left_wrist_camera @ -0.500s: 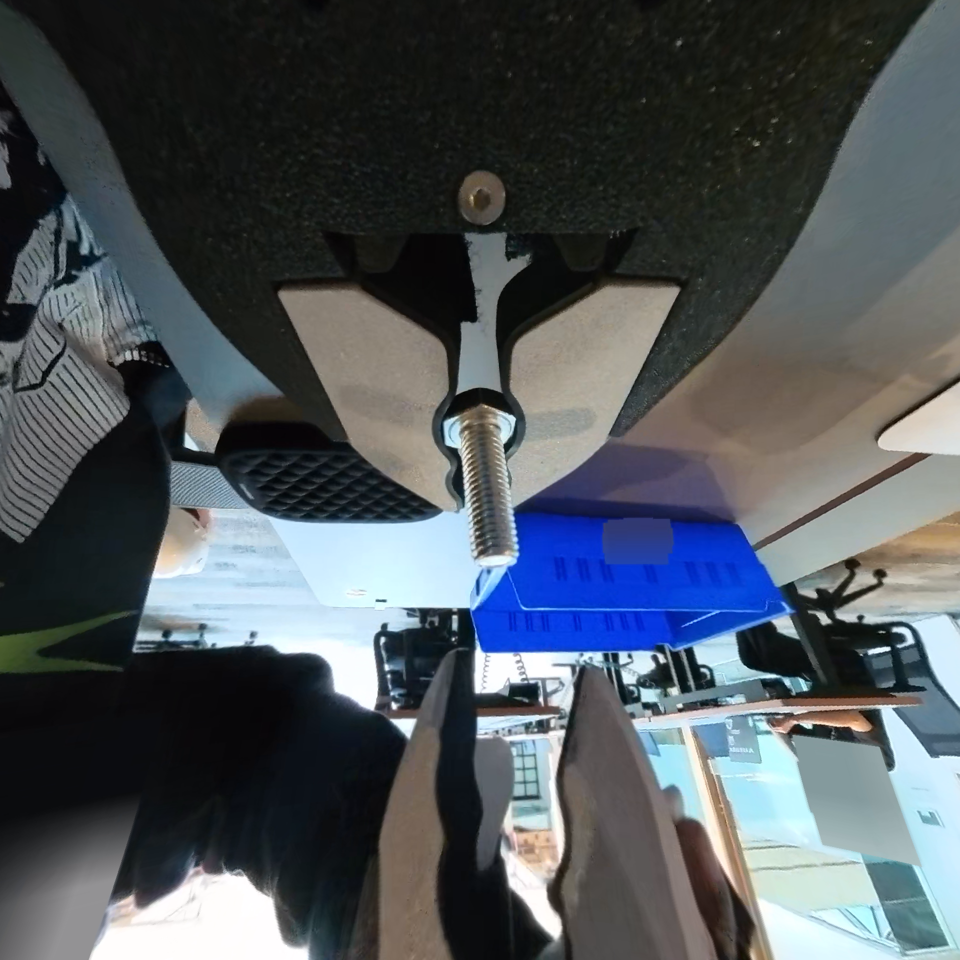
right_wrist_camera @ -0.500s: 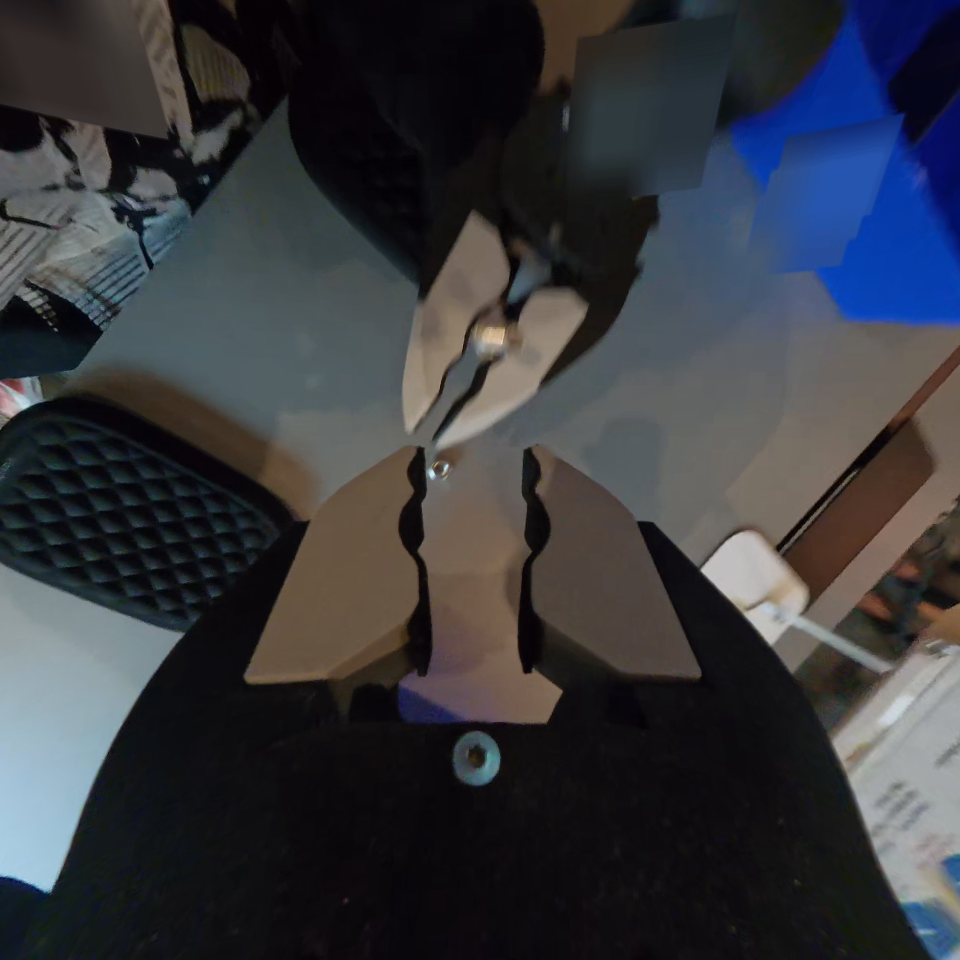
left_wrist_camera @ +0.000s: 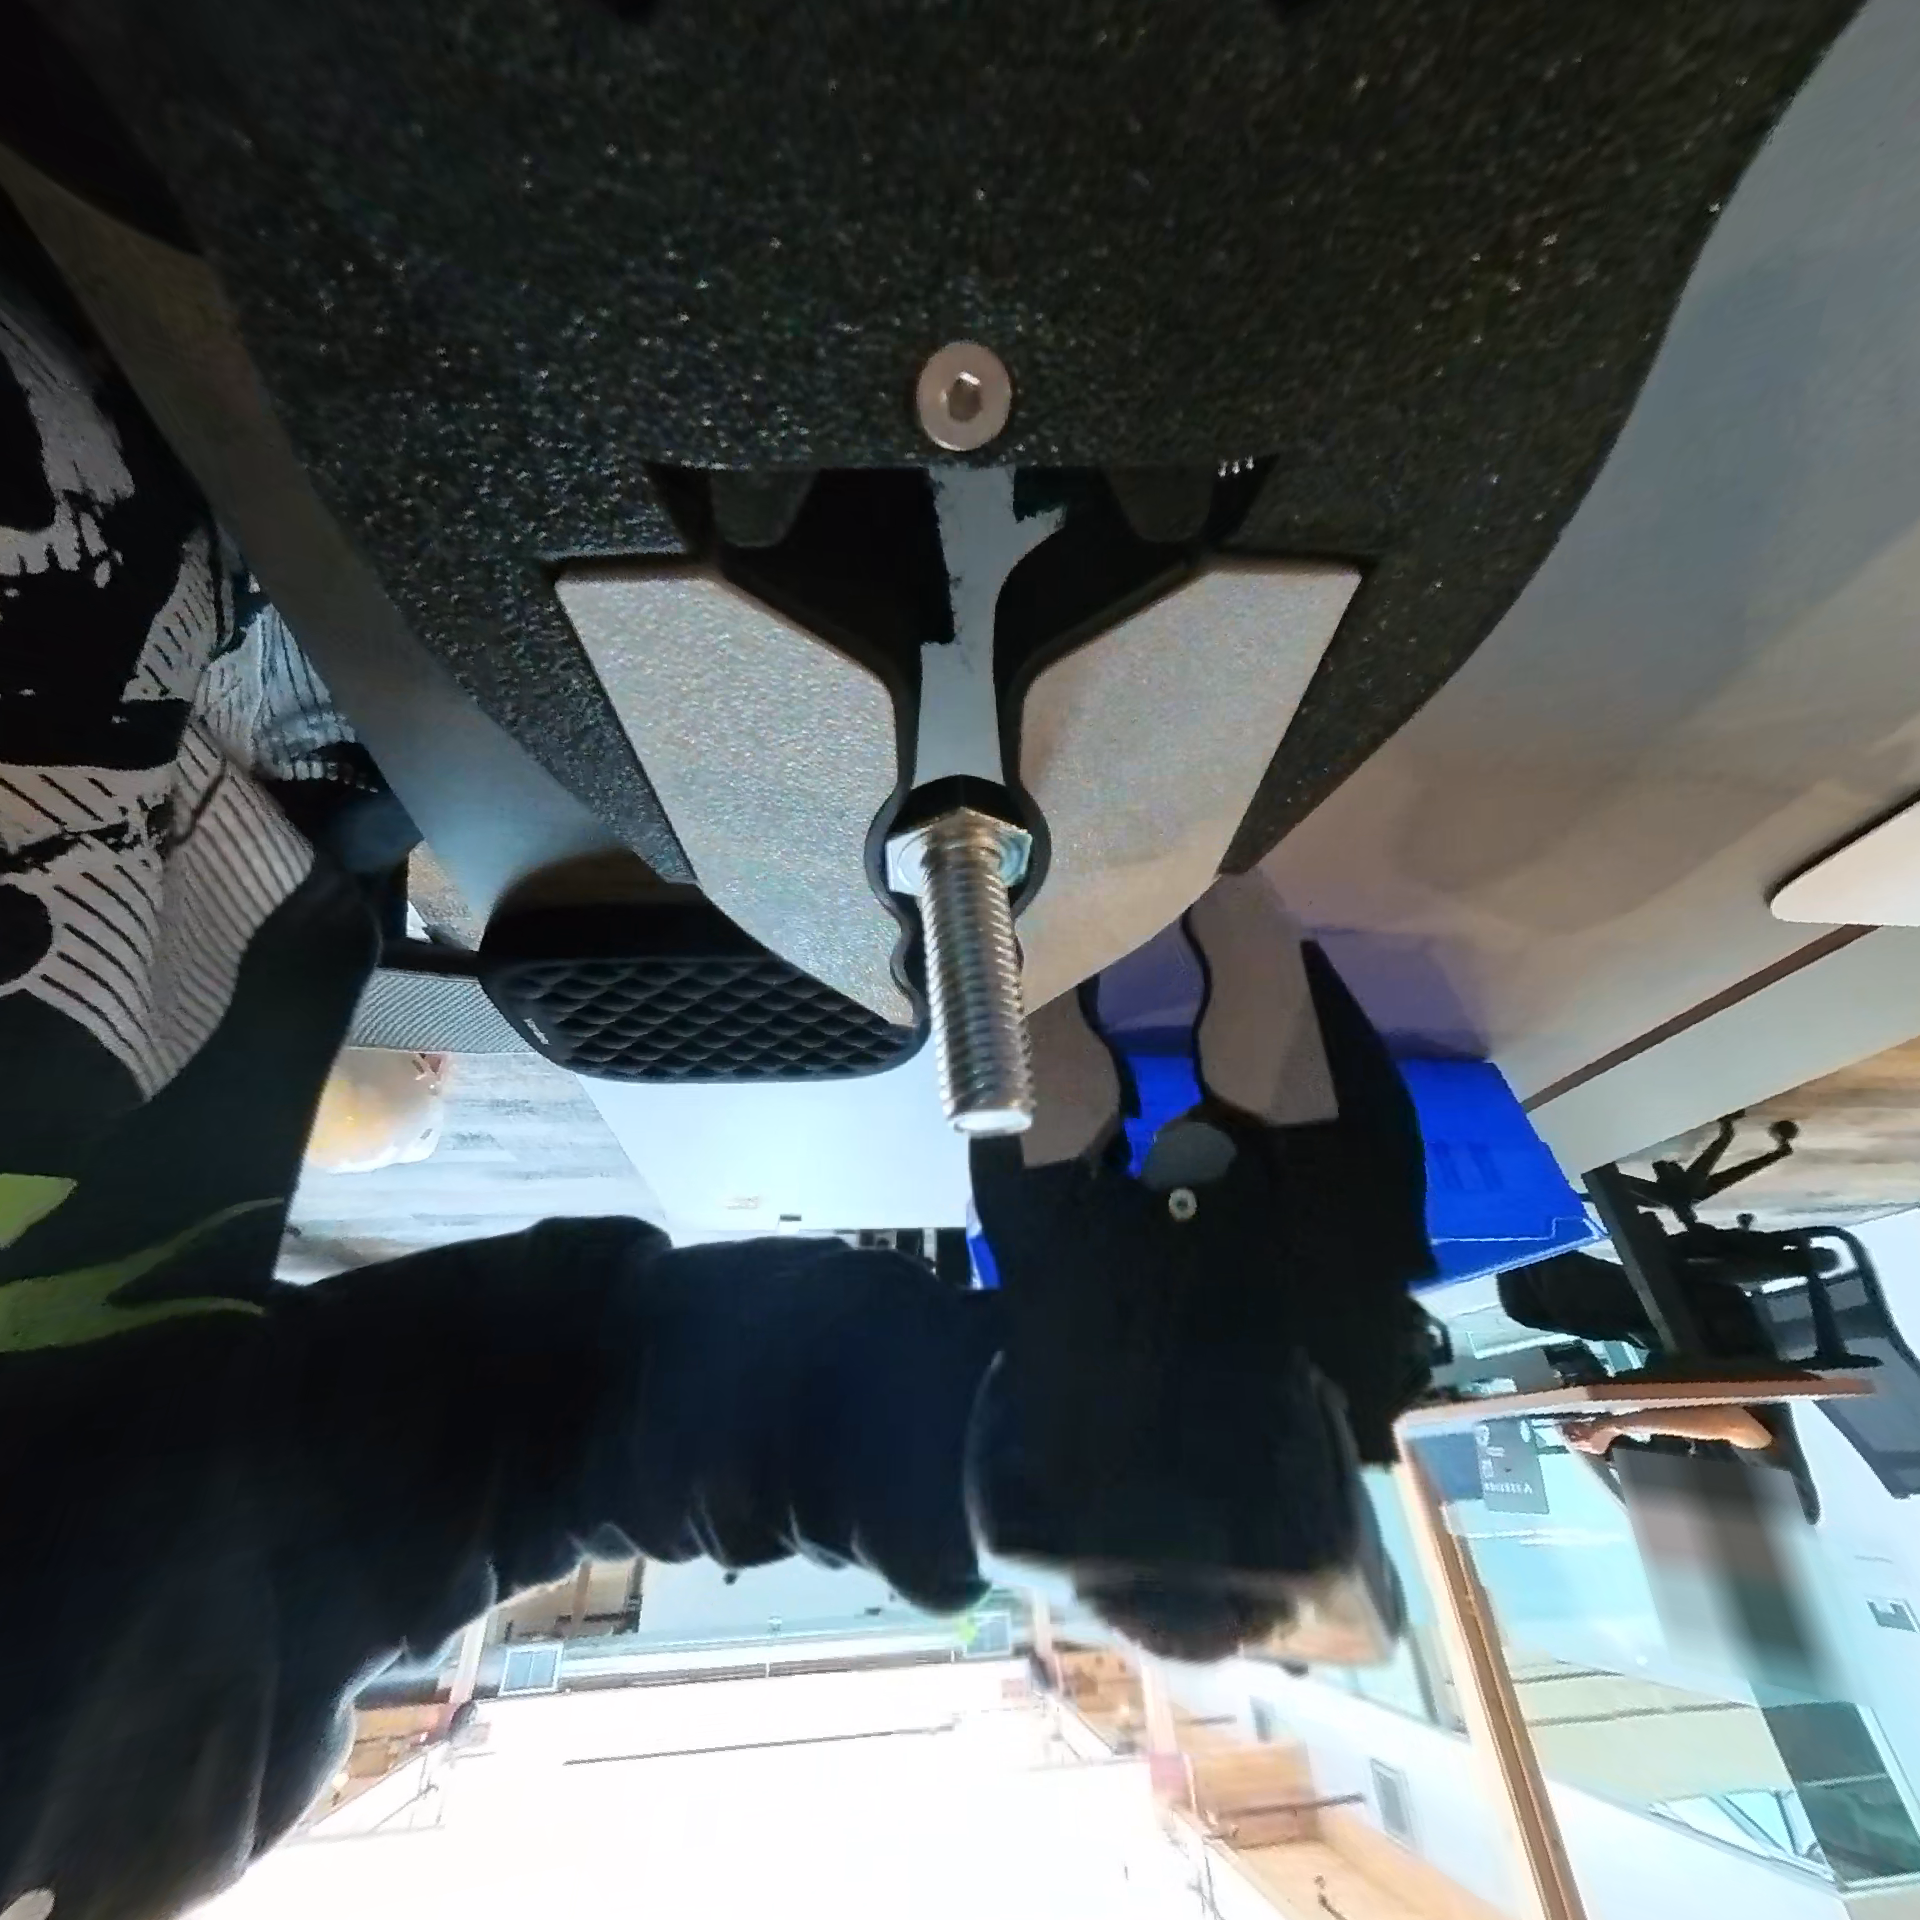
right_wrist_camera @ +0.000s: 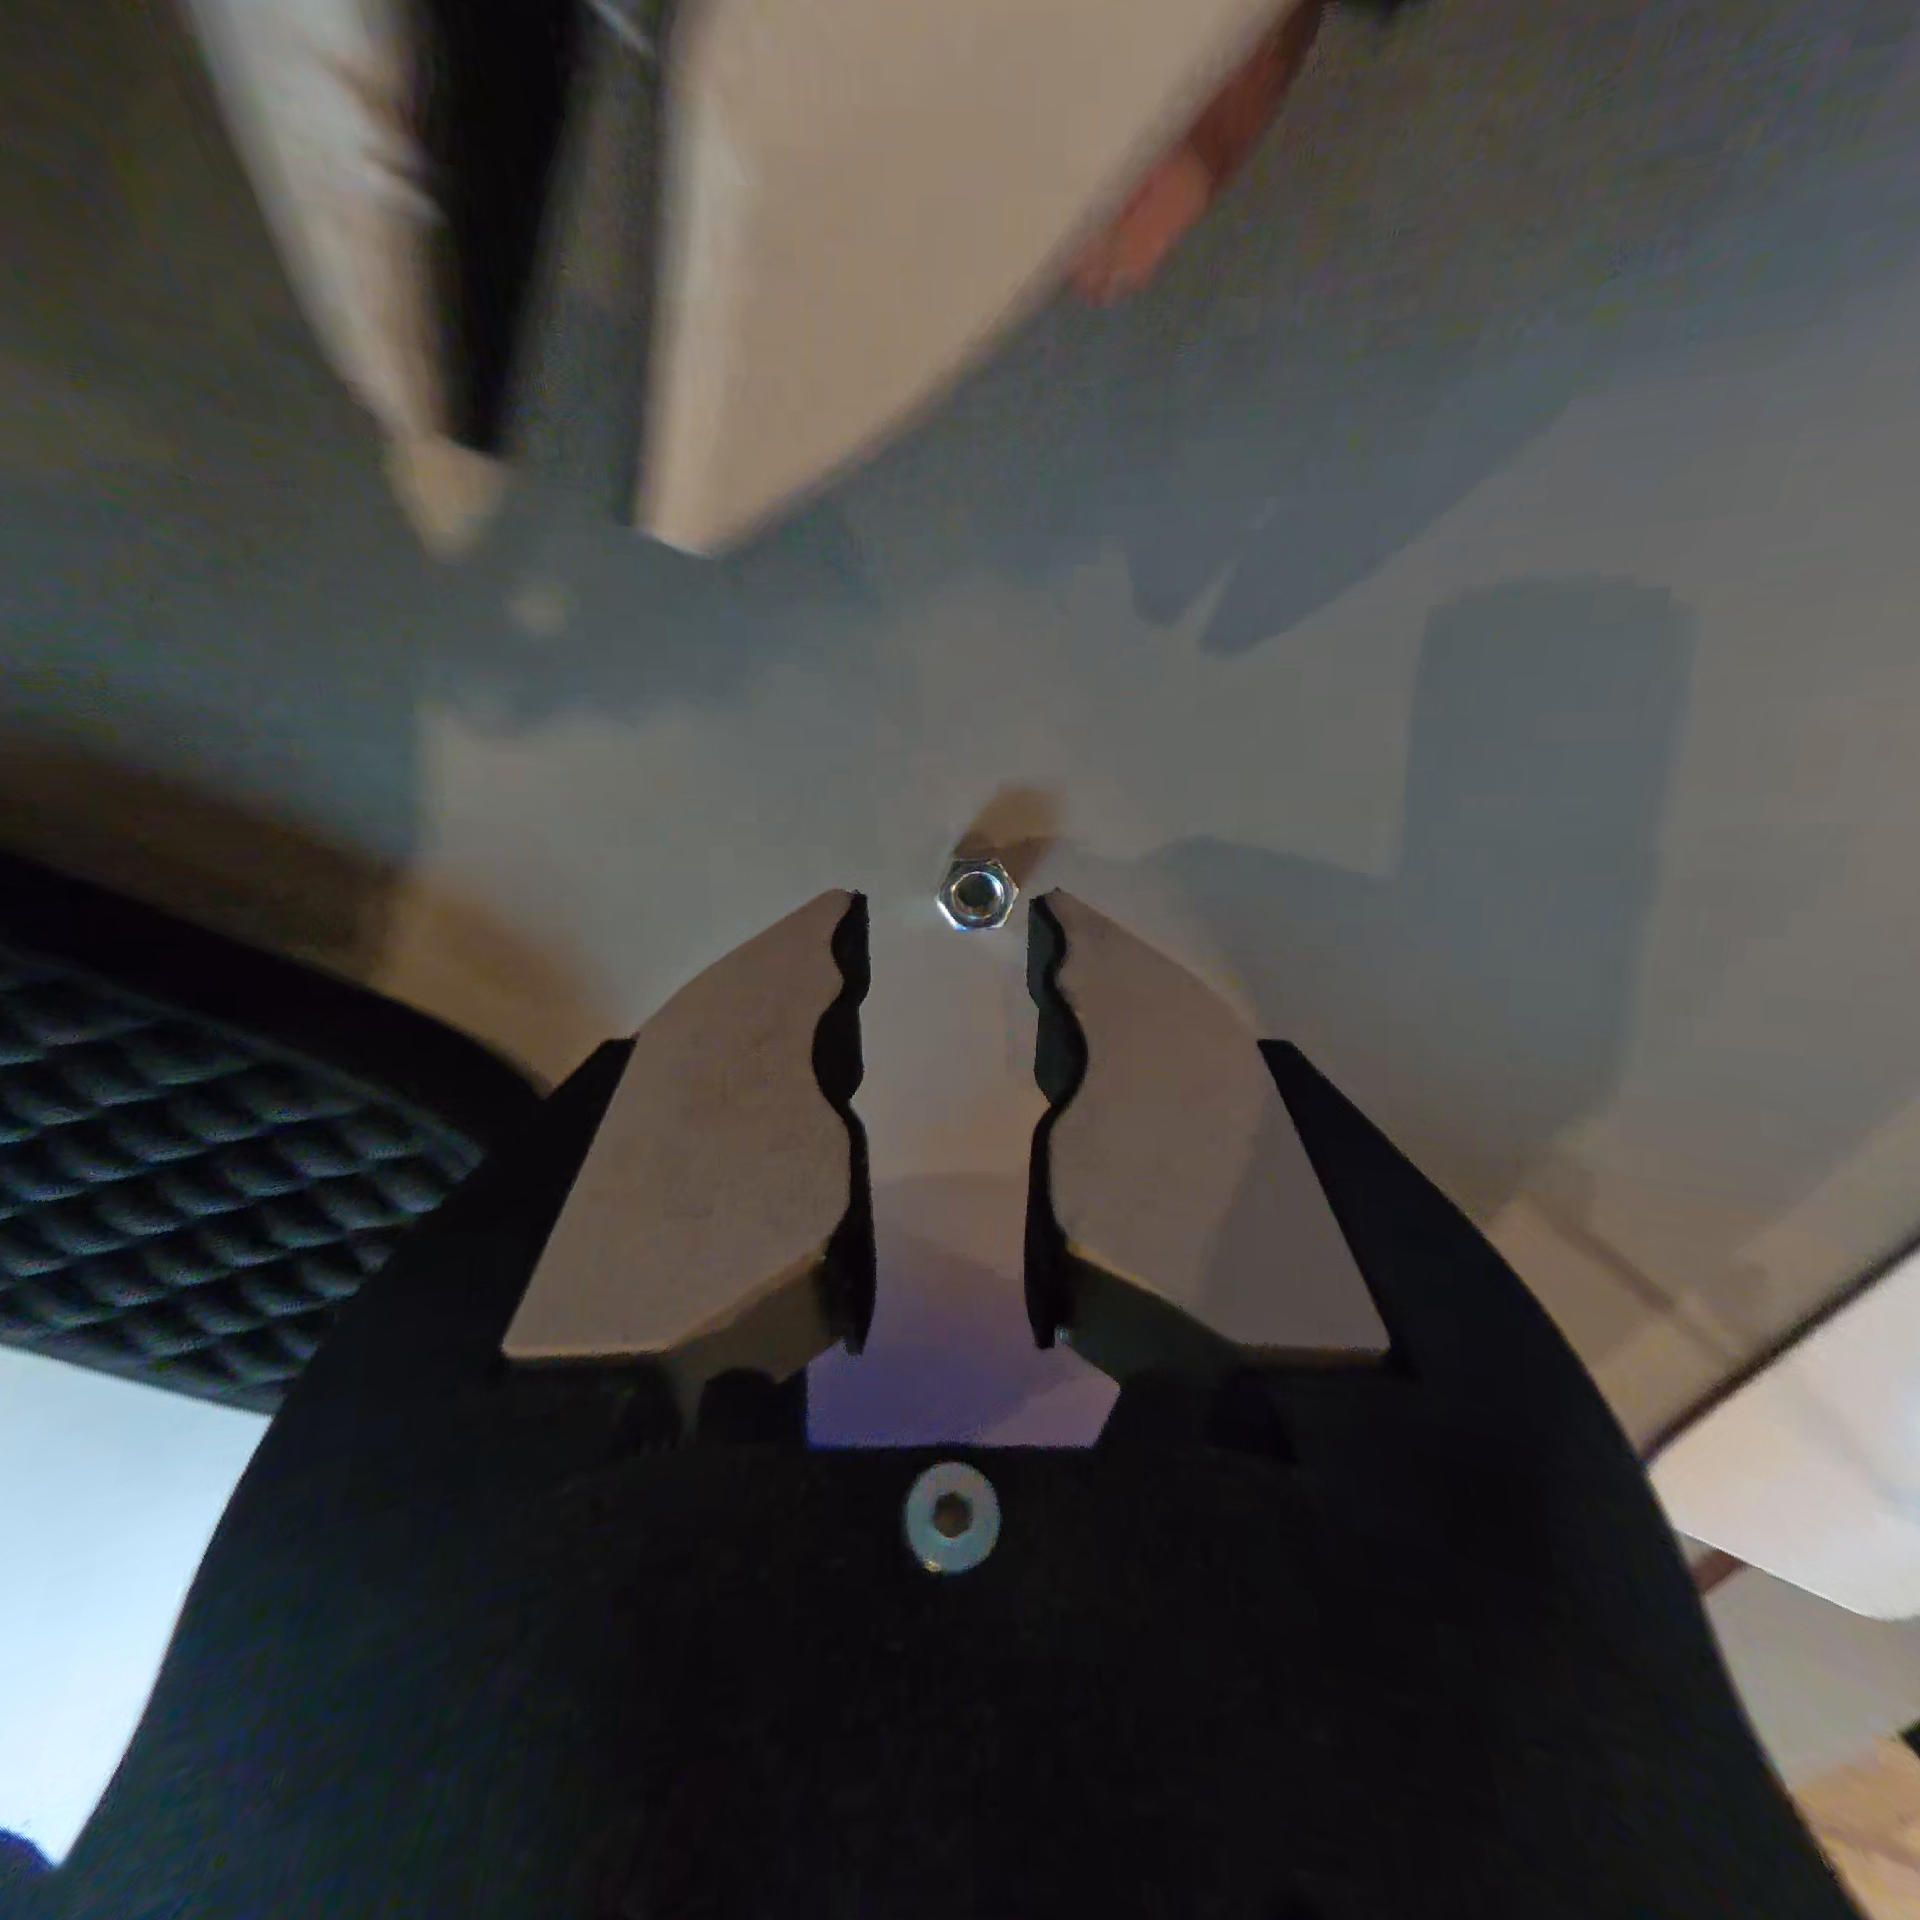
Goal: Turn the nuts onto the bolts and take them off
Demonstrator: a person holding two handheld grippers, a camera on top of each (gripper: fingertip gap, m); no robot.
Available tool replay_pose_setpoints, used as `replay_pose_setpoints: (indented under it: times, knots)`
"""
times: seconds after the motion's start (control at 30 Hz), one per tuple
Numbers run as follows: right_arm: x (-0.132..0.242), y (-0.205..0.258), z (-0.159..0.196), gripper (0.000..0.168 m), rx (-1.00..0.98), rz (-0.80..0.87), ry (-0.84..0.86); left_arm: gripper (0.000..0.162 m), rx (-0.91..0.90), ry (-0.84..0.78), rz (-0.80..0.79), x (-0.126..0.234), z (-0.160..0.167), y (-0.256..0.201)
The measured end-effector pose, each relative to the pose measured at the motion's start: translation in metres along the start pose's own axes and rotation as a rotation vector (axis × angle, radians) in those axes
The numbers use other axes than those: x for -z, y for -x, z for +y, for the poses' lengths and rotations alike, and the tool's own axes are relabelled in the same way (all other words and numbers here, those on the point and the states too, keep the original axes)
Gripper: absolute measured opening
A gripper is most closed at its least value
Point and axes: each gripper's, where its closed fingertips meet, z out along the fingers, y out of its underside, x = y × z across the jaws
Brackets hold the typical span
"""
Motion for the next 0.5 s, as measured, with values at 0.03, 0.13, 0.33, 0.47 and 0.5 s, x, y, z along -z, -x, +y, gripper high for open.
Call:
replay_pose_setpoints:
  times: [0.03,0.13,0.33,0.47,0.5]
  knots:
    - [-0.005,0.000,0.002,0.028,-0.002,-0.006,0.009,0.010,-0.003,0.002,0.001,0.000,0.000,0.000]
    - [-0.015,-0.003,0.009,0.027,-0.010,-0.007,0.035,0.010,-0.004,-0.003,0.003,0.000,0.000,-0.001]
    - [-0.025,-0.007,0.013,0.026,0.003,-0.009,0.071,0.010,-0.007,-0.010,0.007,0.000,-0.001,-0.001]
    - [-0.028,-0.007,0.014,0.025,0.017,-0.022,0.086,0.010,-0.006,-0.008,0.012,0.000,-0.001,-0.002]
    - [-0.029,-0.007,0.015,0.025,0.021,-0.022,0.089,0.010,-0.007,-0.010,0.013,0.000,-0.001,-0.002]
